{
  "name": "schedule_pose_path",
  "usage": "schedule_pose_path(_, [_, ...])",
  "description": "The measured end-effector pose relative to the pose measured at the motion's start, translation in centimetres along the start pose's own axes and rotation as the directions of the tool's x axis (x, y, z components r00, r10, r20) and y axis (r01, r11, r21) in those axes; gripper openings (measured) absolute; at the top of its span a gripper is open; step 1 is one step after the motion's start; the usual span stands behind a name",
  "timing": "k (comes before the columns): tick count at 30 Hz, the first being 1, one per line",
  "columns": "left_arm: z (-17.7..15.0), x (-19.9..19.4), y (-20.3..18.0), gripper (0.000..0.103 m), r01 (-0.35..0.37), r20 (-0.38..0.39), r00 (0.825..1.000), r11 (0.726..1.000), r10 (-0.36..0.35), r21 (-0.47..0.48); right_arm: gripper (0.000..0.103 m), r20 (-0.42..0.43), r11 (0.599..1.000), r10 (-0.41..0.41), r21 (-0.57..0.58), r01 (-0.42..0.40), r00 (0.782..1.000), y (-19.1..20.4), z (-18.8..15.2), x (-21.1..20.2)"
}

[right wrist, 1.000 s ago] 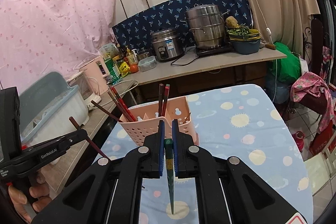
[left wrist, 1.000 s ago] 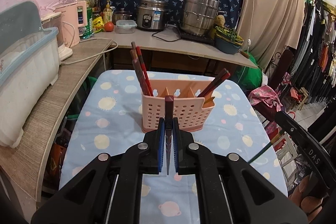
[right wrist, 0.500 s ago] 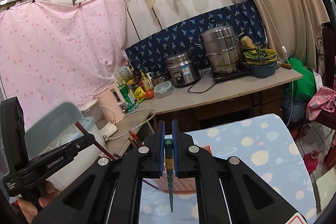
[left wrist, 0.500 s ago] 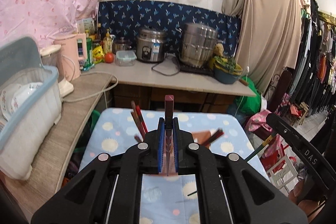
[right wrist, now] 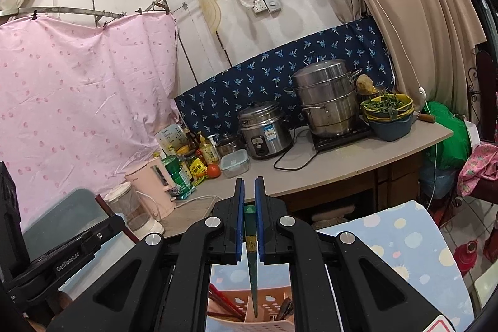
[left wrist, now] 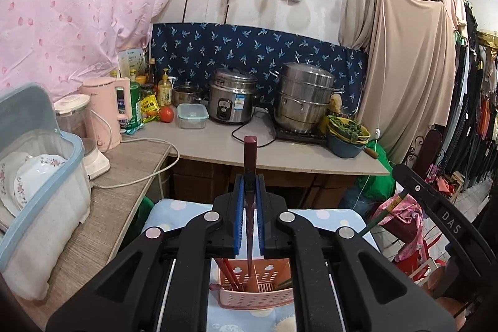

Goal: Organize utensils

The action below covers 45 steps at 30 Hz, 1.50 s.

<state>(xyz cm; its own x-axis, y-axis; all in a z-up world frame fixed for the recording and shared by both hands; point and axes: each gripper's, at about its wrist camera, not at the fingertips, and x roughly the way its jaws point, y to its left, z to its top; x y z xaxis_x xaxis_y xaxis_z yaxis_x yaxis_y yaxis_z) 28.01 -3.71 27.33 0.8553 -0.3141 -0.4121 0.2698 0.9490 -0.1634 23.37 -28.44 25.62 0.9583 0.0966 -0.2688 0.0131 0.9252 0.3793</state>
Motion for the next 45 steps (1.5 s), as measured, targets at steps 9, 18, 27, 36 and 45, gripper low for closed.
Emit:
schedule_pose_path(9, [-2.3,3.2,0.4,0.007,-0.004,-0.084,0.996,1.0,0.004,-0.008,0.007,-0.109,1.0,-0.01,-0.001,0.009,0.994,-0.7,-4.0,2.7])
schedule_pose_path(18, [-3.9,4.4,0.2,0.007,-0.002,-0.136,0.991,1.0,0.0,-0.01,0.007,-0.172,1.0,-0.014,-0.024,0.01,0.985,-0.4,-5.9,3.7])
schedule_pose_path(27, [-4.5,4.6,0.3,0.01,-0.013,-0.158,0.987,1.0,0.011,-0.01,0.01,-0.18,1.0,-0.011,-0.023,0.007,0.984,-0.3,-6.0,3.3])
schedule_pose_path(36, [-4.7,3.8,0.3,0.022,-0.027,-0.15,0.988,1.0,0.024,-0.013,0.012,-0.18,1.0,-0.008,-0.025,0.003,0.984,-0.1,-6.1,2.3])
schedule_pose_path(45, [-5.3,2.6,0.0,0.031,-0.049,-0.138,0.989,0.999,0.048,-0.004,0.026,-0.198,1.0,-0.003,-0.03,-0.003,0.98,-0.2,-7.6,0.4])
